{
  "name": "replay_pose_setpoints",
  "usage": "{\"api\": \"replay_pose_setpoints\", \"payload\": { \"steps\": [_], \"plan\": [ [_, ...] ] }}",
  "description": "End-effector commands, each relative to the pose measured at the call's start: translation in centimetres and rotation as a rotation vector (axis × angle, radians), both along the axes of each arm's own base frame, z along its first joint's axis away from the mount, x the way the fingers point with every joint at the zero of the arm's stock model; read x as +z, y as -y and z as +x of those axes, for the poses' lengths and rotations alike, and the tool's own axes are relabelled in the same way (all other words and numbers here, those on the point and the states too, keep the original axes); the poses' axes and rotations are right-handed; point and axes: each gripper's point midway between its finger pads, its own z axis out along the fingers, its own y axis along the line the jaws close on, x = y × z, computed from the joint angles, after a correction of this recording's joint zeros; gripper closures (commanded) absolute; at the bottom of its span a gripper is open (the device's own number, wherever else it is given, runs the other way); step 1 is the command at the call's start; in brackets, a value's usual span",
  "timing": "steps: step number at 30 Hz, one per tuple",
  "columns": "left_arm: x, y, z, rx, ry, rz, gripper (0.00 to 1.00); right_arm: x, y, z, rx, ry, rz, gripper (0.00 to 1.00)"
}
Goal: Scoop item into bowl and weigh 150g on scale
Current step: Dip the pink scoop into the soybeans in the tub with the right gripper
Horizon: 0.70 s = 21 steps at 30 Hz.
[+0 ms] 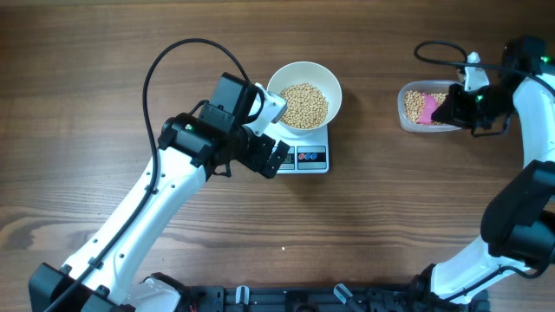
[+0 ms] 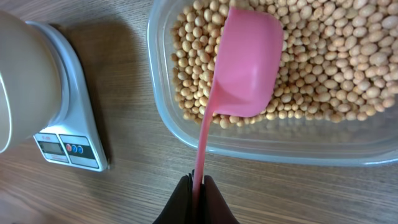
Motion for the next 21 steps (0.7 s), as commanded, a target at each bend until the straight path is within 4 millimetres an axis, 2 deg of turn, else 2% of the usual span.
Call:
{"api": "replay_pose_setpoints", "payload": {
  "steps": [1, 7, 14, 21],
  "plan": [
    [1.2, -0.2, 0.3, 0.017, 0.03, -0.015, 0.0, 0.6, -0.4, -0.1, 0.001, 0.013, 0.063, 0.96],
    [1.2, -0.2, 0.3, 0.017, 0.03, -0.015, 0.0, 0.7, 1.0, -0.5, -0.045, 0.013, 0.078, 0.96],
    [1.2, -0.2, 0.3, 0.016, 0.03, -0.015, 0.0, 1.8, 1.8, -0.4, -0.074, 0.071, 0.181, 0.96],
    [1.2, -0.2, 0.3, 0.017, 0.03, -0.015, 0.0, 1.8, 2.1, -0.7, -0.086, 0.062, 0.185, 0.96]
  ]
}}
